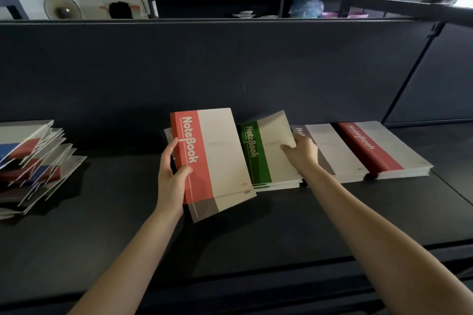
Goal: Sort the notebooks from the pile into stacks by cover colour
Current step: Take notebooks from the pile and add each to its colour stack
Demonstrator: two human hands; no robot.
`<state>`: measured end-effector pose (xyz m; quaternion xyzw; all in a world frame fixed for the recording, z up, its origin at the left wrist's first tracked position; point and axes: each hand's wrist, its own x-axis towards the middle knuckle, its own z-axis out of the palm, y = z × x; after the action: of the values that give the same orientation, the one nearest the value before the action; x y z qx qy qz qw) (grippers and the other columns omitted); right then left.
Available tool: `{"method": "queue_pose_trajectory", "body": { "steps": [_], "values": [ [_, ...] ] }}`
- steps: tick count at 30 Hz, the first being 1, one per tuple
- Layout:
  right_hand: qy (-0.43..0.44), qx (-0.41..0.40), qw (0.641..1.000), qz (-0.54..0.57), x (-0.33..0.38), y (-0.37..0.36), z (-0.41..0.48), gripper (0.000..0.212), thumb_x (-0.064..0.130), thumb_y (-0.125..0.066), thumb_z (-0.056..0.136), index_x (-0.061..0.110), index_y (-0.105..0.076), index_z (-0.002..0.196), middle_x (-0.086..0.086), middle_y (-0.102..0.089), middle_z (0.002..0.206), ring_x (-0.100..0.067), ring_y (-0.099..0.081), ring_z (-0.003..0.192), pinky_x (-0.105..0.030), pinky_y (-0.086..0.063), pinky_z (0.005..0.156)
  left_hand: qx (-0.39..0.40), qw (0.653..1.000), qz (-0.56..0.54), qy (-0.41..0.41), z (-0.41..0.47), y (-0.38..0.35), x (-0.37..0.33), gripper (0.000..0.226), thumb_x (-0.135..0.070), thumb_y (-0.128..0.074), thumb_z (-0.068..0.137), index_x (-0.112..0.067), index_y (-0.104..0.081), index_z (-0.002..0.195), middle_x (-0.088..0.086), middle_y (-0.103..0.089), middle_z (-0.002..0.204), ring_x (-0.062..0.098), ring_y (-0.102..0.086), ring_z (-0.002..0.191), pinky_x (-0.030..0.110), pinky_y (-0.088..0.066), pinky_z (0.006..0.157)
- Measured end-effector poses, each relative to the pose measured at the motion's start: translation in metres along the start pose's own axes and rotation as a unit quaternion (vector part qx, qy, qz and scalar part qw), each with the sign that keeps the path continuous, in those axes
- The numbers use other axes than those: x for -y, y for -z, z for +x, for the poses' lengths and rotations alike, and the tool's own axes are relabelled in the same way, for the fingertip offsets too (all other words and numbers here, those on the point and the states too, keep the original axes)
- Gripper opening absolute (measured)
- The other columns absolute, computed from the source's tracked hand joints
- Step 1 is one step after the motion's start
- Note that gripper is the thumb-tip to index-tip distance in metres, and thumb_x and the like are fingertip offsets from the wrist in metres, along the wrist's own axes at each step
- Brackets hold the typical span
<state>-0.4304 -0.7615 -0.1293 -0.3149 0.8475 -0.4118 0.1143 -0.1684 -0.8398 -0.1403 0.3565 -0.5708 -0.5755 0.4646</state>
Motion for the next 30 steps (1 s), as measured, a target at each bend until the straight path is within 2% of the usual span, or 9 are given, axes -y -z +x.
{"method": "queue_pose_trajectory", "body": {
  "steps": [5,9,10,13,15,20,24,27,30],
  "values": [
    [0.009,0.022,0.999,-0.031,-0.003,-0.019,0.006,0.053,0.003,-0.055,0.088,0.014,-0.047,0.139,-0.011,-0.061,0.125,-0.033,-0.056,0.112,-0.031,-0.046,0.079,0.034,0.999,0.016,0.004,-0.004,0.002,0.001,0.057,-0.001,-0.050,0.094,-0.040,-0.036,0.133,-0.017,-0.048,0.119,0.011,-0.055,0.106,0.020,-0.047,0.071],
    [0.014,0.030,0.998,-0.044,-0.010,-0.023,0.008,0.059,0.003,-0.055,0.090,0.018,-0.038,0.145,-0.013,-0.055,0.132,-0.017,-0.058,0.088,-0.003,-0.038,0.061,0.034,0.999,0.017,0.005,-0.005,0.001,0.003,0.054,-0.003,-0.051,0.094,-0.040,-0.037,0.131,-0.016,-0.048,0.120,0.011,-0.054,0.109,0.022,-0.047,0.073],
    [0.018,0.030,0.998,-0.048,-0.009,-0.023,0.008,0.060,0.003,-0.055,0.091,0.018,-0.036,0.146,-0.012,-0.053,0.134,-0.016,-0.058,0.089,-0.002,-0.038,0.063,0.035,0.999,0.016,0.007,-0.005,0.000,0.004,0.054,-0.003,-0.051,0.094,-0.040,-0.037,0.130,-0.016,-0.048,0.120,0.012,-0.053,0.109,0.023,-0.047,0.074],
    [0.035,0.018,0.997,-0.066,-0.005,-0.022,0.002,0.063,0.002,-0.057,0.091,0.018,-0.032,0.147,-0.010,-0.041,0.145,-0.030,-0.042,0.128,-0.034,-0.042,0.099,0.040,0.999,0.018,0.007,-0.006,-0.003,0.005,0.054,-0.002,-0.051,0.094,-0.040,-0.037,0.129,-0.015,-0.048,0.120,0.012,-0.053,0.109,0.022,-0.047,0.074],
    [0.053,0.003,0.996,-0.066,-0.002,-0.021,-0.002,0.063,0.003,-0.058,0.091,0.018,-0.033,0.147,-0.009,-0.037,0.148,-0.030,-0.037,0.133,-0.039,-0.038,0.105,0.043,0.999,0.021,0.006,-0.005,-0.006,0.006,0.054,-0.002,-0.051,0.094,-0.039,-0.037,0.131,-0.014,-0.048,0.122,0.014,-0.053,0.111,0.023,-0.047,0.074],
    [0.078,-0.042,0.996,0.028,0.012,-0.015,-0.025,0.039,0.026,-0.048,0.099,0.013,-0.048,0.136,-0.006,-0.056,0.132,-0.023,-0.051,0.120,-0.025,-0.039,0.092,0.061,0.998,0.022,-0.004,-0.001,-0.017,0.003,0.056,-0.008,-0.057,0.090,-0.042,-0.037,0.131,-0.014,-0.047,0.124,0.012,-0.052,0.110,0.025,-0.046,0.075],
    [0.024,0.009,0.986,0.166,0.016,-0.009,-0.045,0.046,0.043,-0.037,0.100,0.007,-0.062,0.113,-0.004,-0.066,0.099,-0.020,-0.062,0.092,-0.026,-0.047,0.070,0.069,0.997,0.026,-0.013,0.000,-0.038,-0.001,0.056,-0.001,-0.050,0.094,-0.037,-0.036,0.133,-0.018,-0.046,0.120,0.007,-0.052,0.106,0.022,-0.045,0.075],
    [0.040,0.063,0.981,0.178,0.006,-0.005,-0.050,0.050,0.052,-0.042,0.095,0.014,-0.057,0.125,0.003,-0.065,0.108,-0.015,-0.063,0.099,-0.028,-0.052,0.080,0.083,0.996,0.026,-0.012,0.000,-0.057,0.000,0.055,-0.001,-0.049,0.094,-0.038,-0.036,0.133,-0.018,-0.047,0.119,0.008,-0.053,0.106,0.021,-0.045,0.074],
    [0.036,0.119,0.972,0.201,-0.009,0.004,-0.050,0.063,0.044,-0.059,0.089,0.023,-0.034,0.142,0.002,-0.058,0.124,-0.017,-0.062,0.105,-0.036,-0.056,0.083,0.101,0.995,0.018,-0.001,-0.001,-0.077,0.001,0.053,-0.004,-0.049,0.095,-0.042,-0.036,0.131,-0.014,-0.049,0.119,0.011,-0.054,0.106,0.024,-0.046,0.074]
  ]
}}
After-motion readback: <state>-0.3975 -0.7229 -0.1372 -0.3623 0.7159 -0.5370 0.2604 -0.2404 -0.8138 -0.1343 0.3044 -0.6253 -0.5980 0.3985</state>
